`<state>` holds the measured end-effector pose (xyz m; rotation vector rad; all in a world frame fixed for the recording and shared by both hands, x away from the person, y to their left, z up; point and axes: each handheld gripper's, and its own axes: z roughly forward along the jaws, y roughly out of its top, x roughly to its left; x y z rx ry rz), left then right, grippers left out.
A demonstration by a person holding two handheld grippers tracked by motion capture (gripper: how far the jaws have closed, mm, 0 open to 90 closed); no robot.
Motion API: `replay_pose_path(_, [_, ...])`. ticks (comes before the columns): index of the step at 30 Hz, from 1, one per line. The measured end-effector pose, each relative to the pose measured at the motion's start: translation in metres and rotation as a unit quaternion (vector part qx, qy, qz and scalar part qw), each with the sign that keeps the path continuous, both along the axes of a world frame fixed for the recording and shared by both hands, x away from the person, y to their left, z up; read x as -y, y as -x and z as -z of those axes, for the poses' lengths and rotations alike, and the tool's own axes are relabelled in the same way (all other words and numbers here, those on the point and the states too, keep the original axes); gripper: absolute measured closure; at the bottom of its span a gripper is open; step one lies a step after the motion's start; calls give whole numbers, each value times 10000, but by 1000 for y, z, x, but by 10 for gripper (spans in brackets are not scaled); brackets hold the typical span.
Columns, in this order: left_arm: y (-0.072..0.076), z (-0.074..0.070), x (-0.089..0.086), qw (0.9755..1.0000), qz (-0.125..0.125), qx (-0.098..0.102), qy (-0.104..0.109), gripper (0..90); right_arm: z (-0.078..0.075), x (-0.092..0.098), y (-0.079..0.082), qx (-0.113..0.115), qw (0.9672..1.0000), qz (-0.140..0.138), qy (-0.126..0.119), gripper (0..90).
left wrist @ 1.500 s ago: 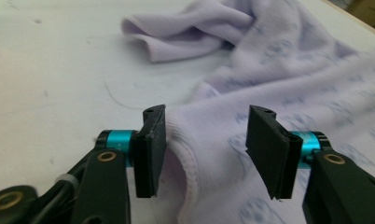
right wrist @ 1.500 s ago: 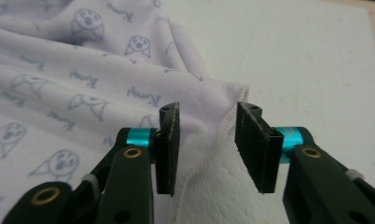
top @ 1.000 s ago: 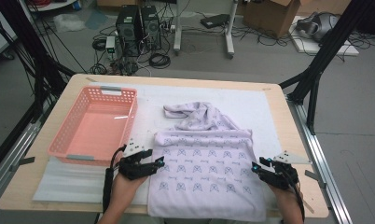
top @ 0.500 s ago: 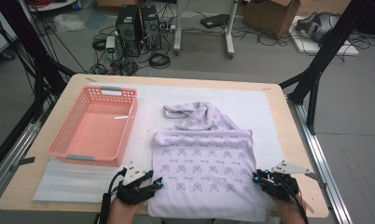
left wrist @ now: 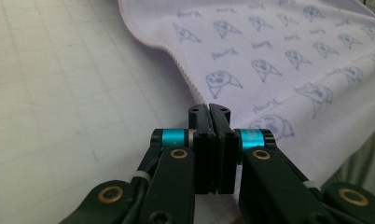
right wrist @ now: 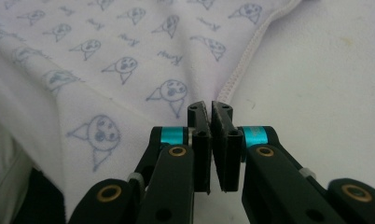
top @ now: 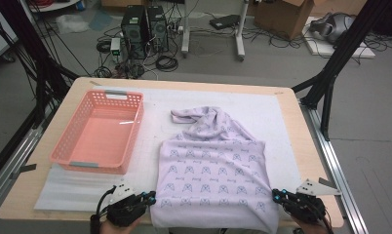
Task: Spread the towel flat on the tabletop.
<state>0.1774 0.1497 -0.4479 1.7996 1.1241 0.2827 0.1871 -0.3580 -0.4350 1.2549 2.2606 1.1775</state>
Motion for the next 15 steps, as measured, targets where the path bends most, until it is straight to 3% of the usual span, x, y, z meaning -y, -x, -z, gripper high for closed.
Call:
replay_pose_path(2, [-1,-3,-3,9999,-33,80,72,881,-4,2,3,54,10000,-26,-54,865])
replay_pose_path(4, [-7,-2,0,9998,-49,166,-29,881,-4,1,0,96,9999,-6,-90,865])
replay_pose_path(8, [-23,3,2,9996,-242,144,-88,881,3,-5,-17,62,9998,135,94,864])
replay_pose_path(11, [-24,9,5,9993,-298,153,-165,875,8,-9,-23,53,9995,281,148,844])
replay_pose_path(12, [-24,11,6,9993,-298,139,-170,842,9,-10,-22,44,9993,343,140,810])
replay_pose_path(13, [-23,14,6,9996,-237,99,-99,714,10,-10,-22,62,9991,371,182,758])
replay_pose_path(14, [-21,15,6,9997,-196,103,101,599,10,-9,-20,56,9992,375,142,699])
replay_pose_path(15, [-19,15,6,9997,-138,102,164,543,8,-7,-16,51,9993,366,34,672])
